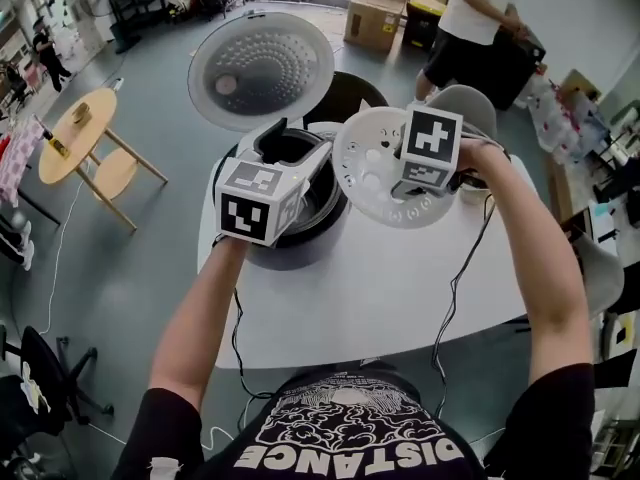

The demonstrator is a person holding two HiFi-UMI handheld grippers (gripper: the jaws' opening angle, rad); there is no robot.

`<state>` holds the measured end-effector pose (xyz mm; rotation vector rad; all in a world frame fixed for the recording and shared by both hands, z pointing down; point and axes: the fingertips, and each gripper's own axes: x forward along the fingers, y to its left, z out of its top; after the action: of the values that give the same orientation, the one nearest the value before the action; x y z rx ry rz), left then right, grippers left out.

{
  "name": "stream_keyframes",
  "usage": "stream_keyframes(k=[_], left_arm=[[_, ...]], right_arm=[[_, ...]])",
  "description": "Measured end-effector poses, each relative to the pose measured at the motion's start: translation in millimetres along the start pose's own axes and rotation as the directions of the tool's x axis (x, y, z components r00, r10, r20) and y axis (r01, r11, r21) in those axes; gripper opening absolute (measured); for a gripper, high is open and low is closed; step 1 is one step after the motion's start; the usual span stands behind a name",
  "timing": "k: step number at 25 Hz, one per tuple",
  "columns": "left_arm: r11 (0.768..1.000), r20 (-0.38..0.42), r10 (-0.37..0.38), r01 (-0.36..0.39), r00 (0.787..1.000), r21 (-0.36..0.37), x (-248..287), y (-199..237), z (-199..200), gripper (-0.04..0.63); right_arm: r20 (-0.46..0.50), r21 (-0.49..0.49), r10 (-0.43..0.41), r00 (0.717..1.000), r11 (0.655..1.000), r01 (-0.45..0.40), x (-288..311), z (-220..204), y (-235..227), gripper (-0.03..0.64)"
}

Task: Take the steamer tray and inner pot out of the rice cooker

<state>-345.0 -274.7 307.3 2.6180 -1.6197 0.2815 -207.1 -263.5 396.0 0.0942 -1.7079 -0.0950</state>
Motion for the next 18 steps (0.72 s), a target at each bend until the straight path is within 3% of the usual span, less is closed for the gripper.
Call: stream_keyframes(k=[9,18], left_arm=[[0.975,-0.015,-0.215,0.216,0.976,0.056,58,-110,7,0.313],[0.94,-0.079,-0.327,0.333,0.942,0.071,138,-223,-16,0.313]], right_arm=[[-0.033,0.239,-0.002,0.999,0.971,0.01,-2,-129,32,0.31],[-0.025,0.436,-0.024,0.999,0.899,0.032,29,-281,36,0.31]])
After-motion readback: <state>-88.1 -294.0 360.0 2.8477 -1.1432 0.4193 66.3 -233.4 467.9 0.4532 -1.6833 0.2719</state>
